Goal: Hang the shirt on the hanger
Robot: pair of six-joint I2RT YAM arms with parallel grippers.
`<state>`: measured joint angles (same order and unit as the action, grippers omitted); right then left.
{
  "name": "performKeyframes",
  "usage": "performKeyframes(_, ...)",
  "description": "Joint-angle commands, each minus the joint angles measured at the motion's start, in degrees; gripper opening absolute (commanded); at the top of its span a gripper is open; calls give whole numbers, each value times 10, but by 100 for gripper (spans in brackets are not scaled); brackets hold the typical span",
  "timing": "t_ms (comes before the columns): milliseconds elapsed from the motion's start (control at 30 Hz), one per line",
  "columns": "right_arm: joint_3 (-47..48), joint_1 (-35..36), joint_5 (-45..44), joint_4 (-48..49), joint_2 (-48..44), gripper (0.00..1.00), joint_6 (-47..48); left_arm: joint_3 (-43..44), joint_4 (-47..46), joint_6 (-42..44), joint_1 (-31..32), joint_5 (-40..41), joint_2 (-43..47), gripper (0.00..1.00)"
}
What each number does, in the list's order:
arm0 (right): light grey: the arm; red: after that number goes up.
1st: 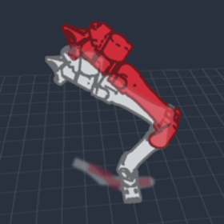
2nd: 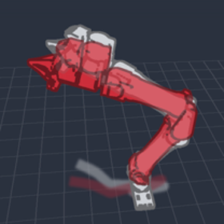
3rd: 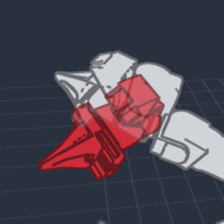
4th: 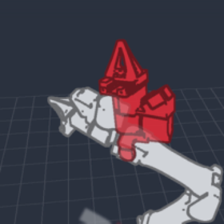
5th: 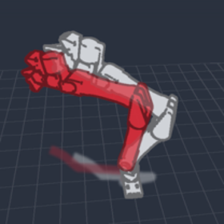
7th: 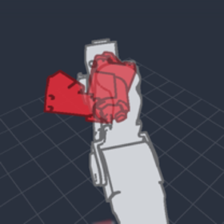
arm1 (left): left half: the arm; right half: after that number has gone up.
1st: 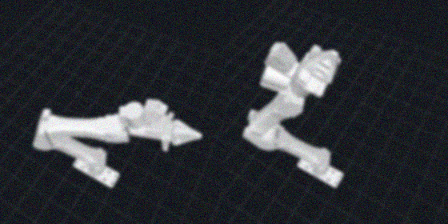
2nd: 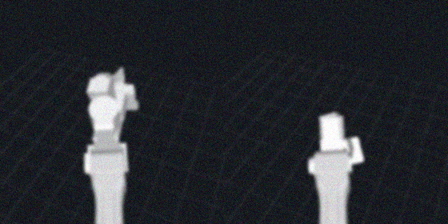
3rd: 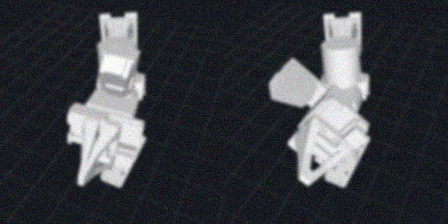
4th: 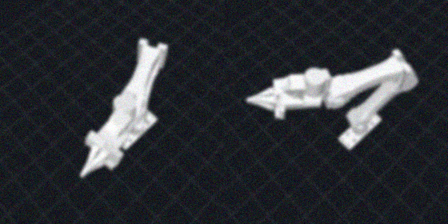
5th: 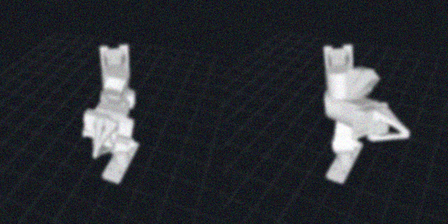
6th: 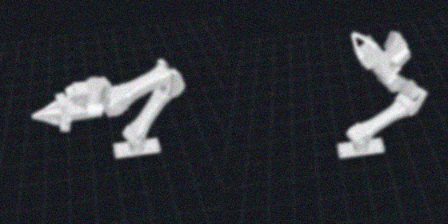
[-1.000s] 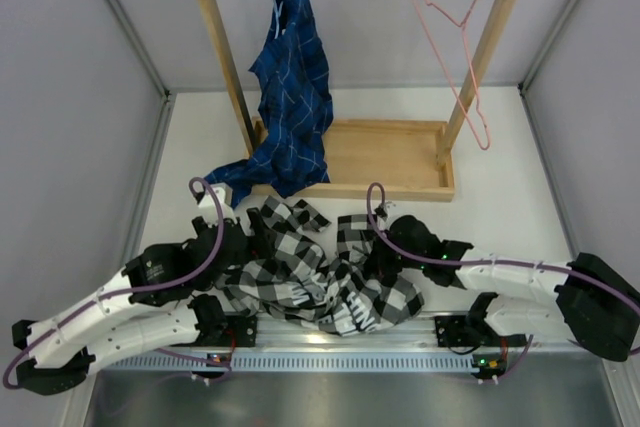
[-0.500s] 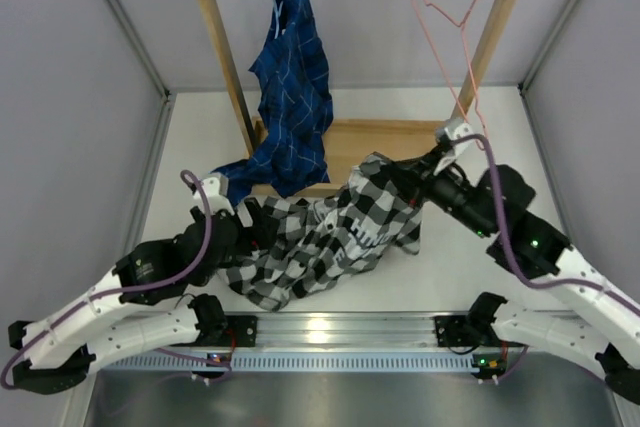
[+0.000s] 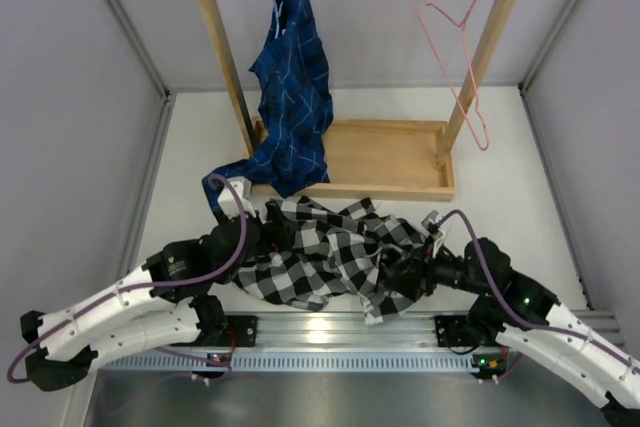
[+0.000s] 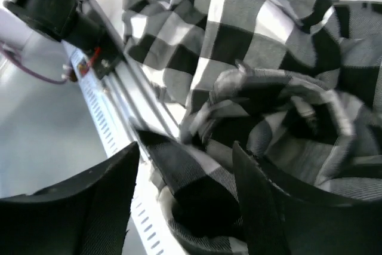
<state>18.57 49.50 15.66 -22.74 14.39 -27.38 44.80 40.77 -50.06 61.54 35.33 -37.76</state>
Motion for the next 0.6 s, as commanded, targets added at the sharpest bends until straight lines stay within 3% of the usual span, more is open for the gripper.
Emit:
performKeyframes(0,60,3,36,-54,-62,78,-76,-6,-49,-16,-1,-12,-18,98)
performKeyframes(67,87,4,33,-74,-77,81,-71,-14,-64,-18,-1,-15,-19,98)
performKeyframes(167,140,3,6,-119,-81,99,-36,-24,-82,-13,-1,-31,-21,98)
performKeyframes(233,174,3,-98,-152,-36,99,-27,-24,-94,-7,-1,-44,-29,98)
performKeyframes(267,180,3,-175,-176,-12,98,-34,-23,-97,-6,-1,-48,-35,98)
performKeyframes(433,198,3,-239,-158,213,77,-70,-14,-105,2,-1,-71,-70,98)
performKeyframes(567,214,4,-327,-158,302,72,-81,-13,-105,10,-1,-91,-93,98)
